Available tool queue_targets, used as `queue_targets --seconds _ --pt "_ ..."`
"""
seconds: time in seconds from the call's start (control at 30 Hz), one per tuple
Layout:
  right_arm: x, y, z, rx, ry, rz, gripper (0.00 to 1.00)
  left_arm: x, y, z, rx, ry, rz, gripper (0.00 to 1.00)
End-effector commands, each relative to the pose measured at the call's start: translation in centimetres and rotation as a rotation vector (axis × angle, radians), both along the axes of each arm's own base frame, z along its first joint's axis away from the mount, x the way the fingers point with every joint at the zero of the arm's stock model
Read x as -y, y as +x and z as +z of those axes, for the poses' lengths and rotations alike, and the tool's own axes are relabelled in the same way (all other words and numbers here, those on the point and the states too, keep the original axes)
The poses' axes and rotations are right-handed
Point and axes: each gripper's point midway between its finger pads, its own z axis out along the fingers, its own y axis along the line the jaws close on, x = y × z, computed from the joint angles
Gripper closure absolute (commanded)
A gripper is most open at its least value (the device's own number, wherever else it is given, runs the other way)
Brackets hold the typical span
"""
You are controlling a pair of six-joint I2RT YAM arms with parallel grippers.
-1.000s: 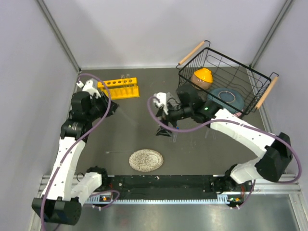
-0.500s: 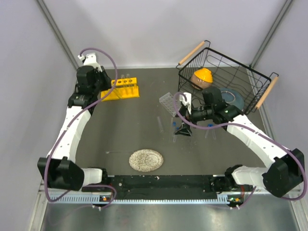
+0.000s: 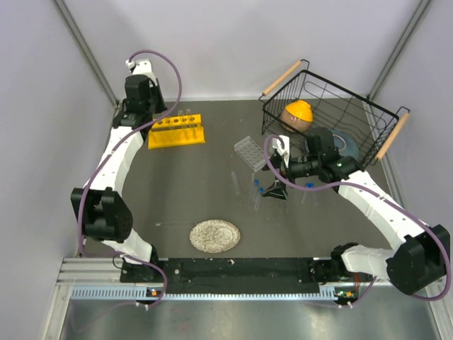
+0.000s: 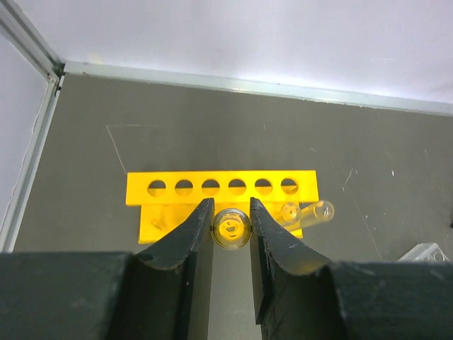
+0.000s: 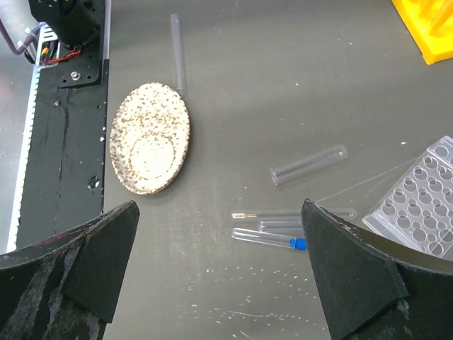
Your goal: Organize the chemistry lab equipment
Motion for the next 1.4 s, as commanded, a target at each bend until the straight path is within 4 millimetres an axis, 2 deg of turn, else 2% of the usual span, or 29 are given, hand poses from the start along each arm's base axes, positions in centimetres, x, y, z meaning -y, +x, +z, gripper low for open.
queue_targets --seconds 0.0,0.37,0.67,1.17,1.37 --pt "0.0 -0.2 1.2 0.068 0.036 0.036 0.01 -0.2 1.9 2.8 0.079 0.027 0.001 1.00" --pt "0.0 -0.3 1.0 0.064 0.033 0.044 0.01 0.4 3.8 0.3 0.028 0.019 -0.023 1.00" --pt "0.0 -0.3 0.7 0.056 0.026 0.044 0.01 0.6 4.2 -1.5 -0.009 0.015 -0.033 1.00" --pt "-0.1 -0.3 0.6 0.049 0.024 0.049 0.01 0.9 4.7 -3.0 -0.035 0.017 -0.040 1.00" --pt "0.0 -0.3 0.6 0.050 0.024 0.050 0.01 0.9 4.5 -5.1 -0.061 0.025 -0.046 0.98"
